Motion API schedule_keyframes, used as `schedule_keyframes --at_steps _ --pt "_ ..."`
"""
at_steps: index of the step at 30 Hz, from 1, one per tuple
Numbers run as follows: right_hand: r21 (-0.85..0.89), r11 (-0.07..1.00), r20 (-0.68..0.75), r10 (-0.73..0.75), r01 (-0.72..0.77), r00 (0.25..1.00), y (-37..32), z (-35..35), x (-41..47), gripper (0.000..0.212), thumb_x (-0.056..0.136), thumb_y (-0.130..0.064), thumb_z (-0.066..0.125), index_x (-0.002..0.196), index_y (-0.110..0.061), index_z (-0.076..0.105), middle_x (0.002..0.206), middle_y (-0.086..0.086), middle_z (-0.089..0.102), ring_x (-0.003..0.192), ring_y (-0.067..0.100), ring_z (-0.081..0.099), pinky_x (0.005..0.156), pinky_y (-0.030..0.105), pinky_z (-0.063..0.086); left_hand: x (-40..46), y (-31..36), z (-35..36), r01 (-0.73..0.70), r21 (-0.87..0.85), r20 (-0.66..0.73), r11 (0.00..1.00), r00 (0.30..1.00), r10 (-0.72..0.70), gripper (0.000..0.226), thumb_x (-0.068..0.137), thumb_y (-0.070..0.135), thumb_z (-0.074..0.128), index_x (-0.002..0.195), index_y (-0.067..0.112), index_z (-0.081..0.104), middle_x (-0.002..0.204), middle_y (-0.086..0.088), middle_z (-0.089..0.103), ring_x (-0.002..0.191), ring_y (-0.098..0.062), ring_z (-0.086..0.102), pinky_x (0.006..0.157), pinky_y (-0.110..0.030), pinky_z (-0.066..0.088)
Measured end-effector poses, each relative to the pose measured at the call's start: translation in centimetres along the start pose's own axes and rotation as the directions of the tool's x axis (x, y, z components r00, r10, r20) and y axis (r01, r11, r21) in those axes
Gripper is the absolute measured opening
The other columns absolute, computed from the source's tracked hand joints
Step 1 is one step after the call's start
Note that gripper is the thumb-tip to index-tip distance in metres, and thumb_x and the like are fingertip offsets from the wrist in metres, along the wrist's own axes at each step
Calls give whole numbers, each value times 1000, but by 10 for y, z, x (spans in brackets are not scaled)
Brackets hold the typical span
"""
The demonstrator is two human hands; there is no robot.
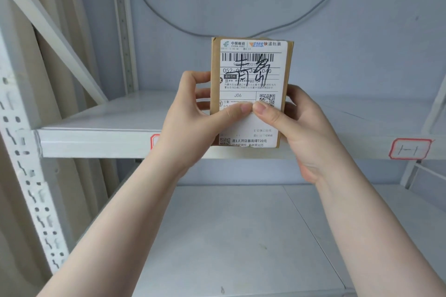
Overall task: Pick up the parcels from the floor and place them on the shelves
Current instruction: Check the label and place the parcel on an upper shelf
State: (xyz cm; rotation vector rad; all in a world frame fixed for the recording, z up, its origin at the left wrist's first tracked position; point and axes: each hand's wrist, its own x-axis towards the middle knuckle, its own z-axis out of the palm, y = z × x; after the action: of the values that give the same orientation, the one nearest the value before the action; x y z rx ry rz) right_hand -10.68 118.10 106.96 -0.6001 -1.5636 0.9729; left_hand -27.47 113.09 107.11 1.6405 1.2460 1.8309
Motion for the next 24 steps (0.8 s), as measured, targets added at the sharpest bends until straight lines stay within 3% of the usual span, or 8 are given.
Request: schedule_keyframes --at_steps 4,8,14,19,24 --pt "-8 1000 28 18 -17 999 7 -2 30 65 71 -32 81 130 -19 55 113 3 74 100 14 72 85 35 57 27 -4 2 28 -20 6 999 1000 -28 64 71 29 87 123 21 51 111 2 71 88 -11 75 68 -27 62" --pt "-52 998 70 41 -37 997 13 -7 63 63 74 -32 80 131 -21 54 114 1 74 103 14 71 97 42 53 55 -13 4 70 -27 10 997 998 -69 67 69 29 88 123 21 49 112 0 71 86 -11 75 65 -21 57" --pt "-78 992 134 104 -94 985 24 -11 113 57 80 -29 76 131 -19 54 107 1 75 90 12 74 83 31 57 102 -27 10 141 0 13 990 990 -141 78 61 36 88 126 21 47 116 -3 72 98 -20 74 89 -39 58" --pt "-157 977 161 168 -143 973 32 -20 156 62 78 -35 77 133 -20 53 109 3 75 93 19 73 92 36 55 136 -34 22 229 7 37 973 973 -229 63 77 26 82 127 16 45 105 -1 72 85 -13 73 74 -29 58" --pt "-161 959 208 263 -232 942 47 -24 189 47 81 -32 75 122 -16 59 103 3 76 86 19 74 86 37 59 166 -49 30 343 42 35 938 938 -344 68 76 30 83 132 16 46 106 -2 73 89 -17 72 79 -35 58"
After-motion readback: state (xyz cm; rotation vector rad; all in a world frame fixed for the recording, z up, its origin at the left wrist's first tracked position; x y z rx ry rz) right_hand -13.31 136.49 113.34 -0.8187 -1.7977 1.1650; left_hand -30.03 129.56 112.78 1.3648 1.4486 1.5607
